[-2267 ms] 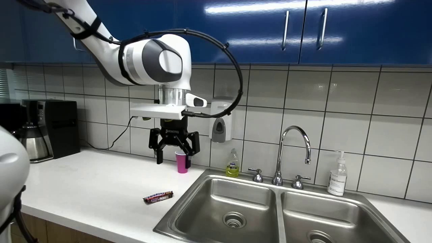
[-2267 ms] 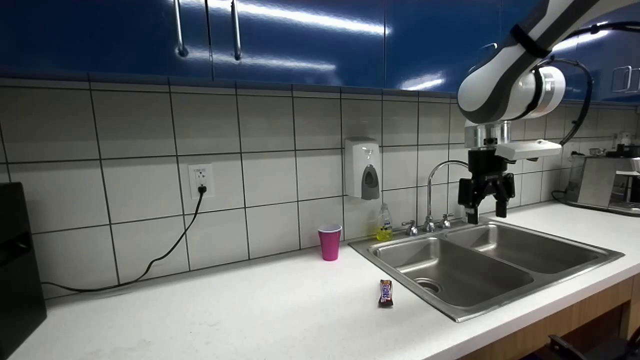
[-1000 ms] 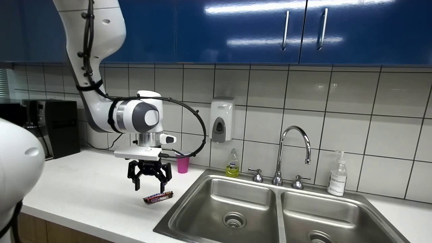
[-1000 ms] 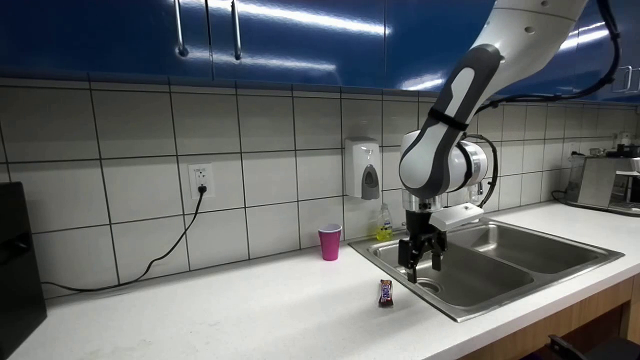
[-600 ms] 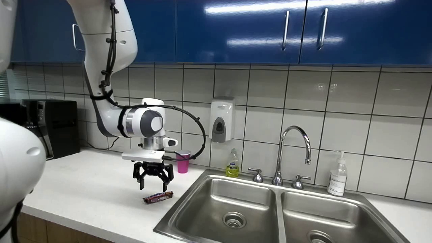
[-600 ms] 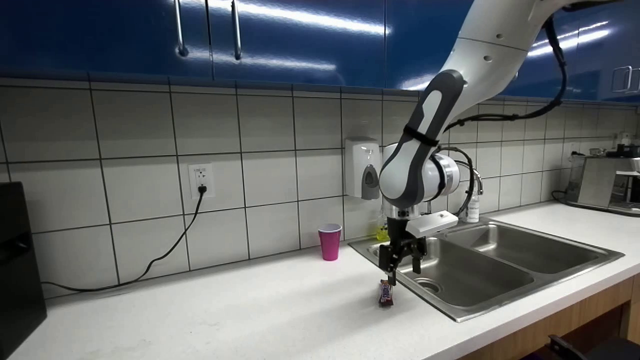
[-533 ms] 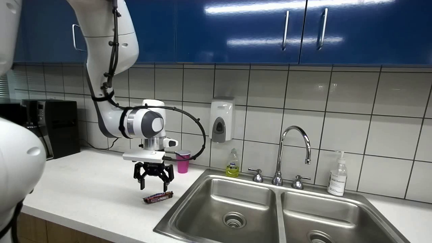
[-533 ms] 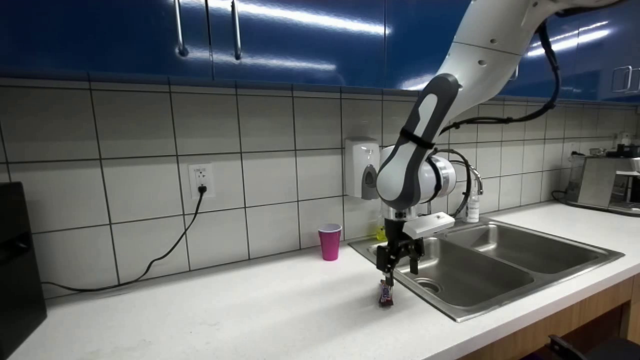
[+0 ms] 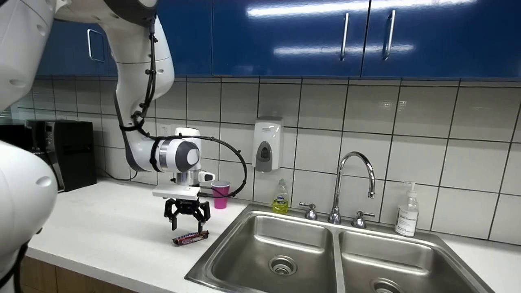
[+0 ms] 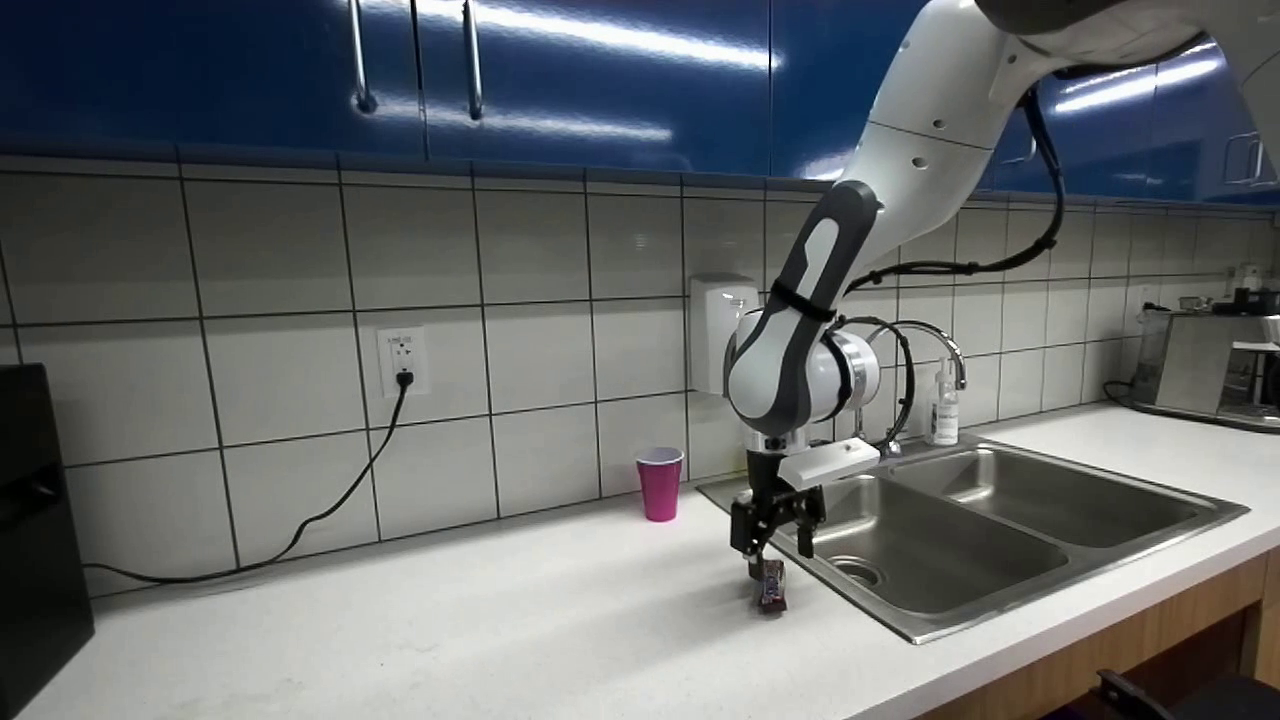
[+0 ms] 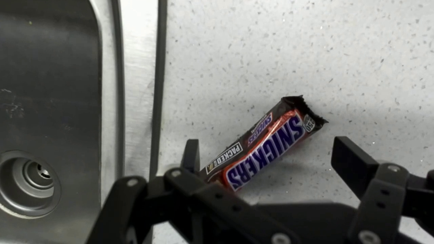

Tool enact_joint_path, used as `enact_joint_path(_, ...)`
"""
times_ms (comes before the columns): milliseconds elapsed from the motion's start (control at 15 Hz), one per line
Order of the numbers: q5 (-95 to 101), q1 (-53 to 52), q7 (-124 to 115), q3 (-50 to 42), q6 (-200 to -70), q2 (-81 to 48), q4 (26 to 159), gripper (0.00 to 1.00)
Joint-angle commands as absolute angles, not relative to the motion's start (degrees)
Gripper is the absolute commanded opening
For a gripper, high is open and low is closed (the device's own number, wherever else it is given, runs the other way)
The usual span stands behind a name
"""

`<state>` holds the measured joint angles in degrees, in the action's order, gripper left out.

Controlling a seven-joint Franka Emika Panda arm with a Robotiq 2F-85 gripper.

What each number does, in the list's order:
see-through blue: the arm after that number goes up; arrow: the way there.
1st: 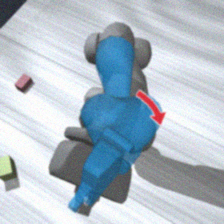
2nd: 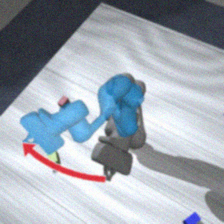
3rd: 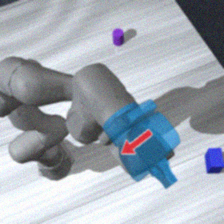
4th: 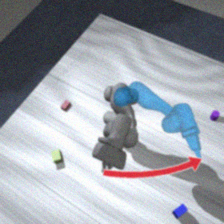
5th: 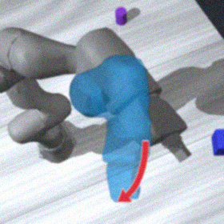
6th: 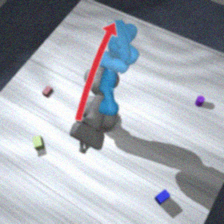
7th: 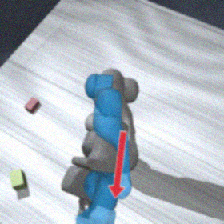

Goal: Put the brown packet in the sink.

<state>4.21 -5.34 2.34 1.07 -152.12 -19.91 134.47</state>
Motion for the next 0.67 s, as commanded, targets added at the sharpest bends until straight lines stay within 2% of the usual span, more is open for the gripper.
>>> enact_joint_path(0, 4.5, -4.8, 2.1, 1.5, -151.9, -20.0, 134.4, 1.0)
enact_joint_path(600, 4.4, -5.3, -1.8, 0.1, -152.7, -19.3, 135.1, 1.0)
